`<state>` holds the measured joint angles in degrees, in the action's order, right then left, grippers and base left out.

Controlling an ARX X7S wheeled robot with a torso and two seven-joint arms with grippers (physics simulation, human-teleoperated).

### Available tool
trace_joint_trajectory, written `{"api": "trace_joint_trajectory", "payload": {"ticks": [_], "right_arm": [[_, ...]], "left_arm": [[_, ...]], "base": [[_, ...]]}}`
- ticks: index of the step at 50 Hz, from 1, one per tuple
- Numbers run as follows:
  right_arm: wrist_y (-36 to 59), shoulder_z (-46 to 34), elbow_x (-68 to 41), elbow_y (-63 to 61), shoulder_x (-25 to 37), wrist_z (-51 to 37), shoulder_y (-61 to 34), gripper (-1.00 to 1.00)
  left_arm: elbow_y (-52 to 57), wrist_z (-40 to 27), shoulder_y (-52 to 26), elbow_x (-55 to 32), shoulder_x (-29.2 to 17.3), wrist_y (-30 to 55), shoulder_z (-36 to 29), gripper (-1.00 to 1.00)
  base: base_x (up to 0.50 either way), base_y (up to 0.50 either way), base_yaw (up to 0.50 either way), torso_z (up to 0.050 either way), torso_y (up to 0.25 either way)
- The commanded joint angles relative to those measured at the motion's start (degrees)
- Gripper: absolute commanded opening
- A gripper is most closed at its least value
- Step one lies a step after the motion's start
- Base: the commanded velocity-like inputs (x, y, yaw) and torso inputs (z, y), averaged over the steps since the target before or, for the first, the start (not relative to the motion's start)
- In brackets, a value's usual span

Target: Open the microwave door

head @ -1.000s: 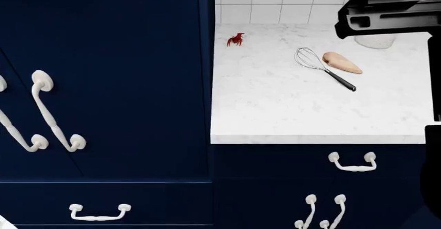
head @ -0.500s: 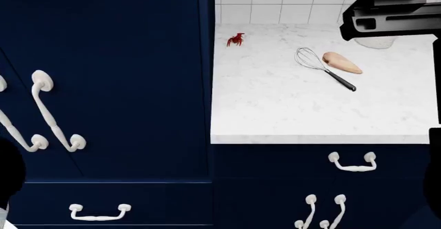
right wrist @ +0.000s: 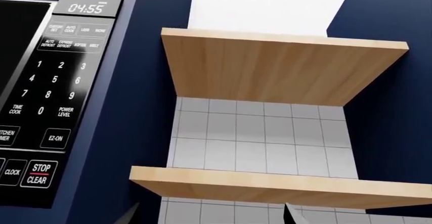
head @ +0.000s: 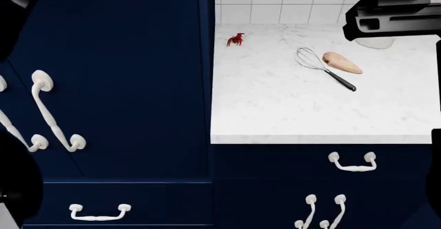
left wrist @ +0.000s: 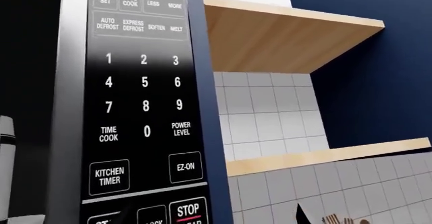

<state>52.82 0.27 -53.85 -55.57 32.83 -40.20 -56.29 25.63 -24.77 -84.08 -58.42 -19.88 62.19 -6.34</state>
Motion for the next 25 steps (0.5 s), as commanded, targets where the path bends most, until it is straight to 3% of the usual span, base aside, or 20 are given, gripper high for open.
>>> {"api": "trace_joint_trajectory", "payload": {"ticks": [1, 12, 25], "right_arm": [[-0.5, -0.5, 0.0, 0.4, 0.4, -0.2, -0.1, 1.0], [-0.7, -0.6, -0.3, 0.7, 0.9, -0.3, -0.3, 1.0], [-1.3, -1.0, -0.3, 0.8, 1.3, -0.5, -0.2, 1.0]], "left_arm": [[-4.6, 4.0, 2.7, 7.2, 1.0, -6.1, -4.5, 1.0], [-10.3, 5.2, 1.6, 11.0, 2.8, -9.4, -7.1, 1.0], [-15.6, 2.3, 0.7, 11.7, 2.6, -10.0, -3.8, 1.0]], "base": [[0.0, 0.0, 0.0, 0.0, 0.0], [0.0, 0.0, 0.0, 0.0, 0.0], [0.0, 0.0, 0.0, 0.0, 0.0]]}}
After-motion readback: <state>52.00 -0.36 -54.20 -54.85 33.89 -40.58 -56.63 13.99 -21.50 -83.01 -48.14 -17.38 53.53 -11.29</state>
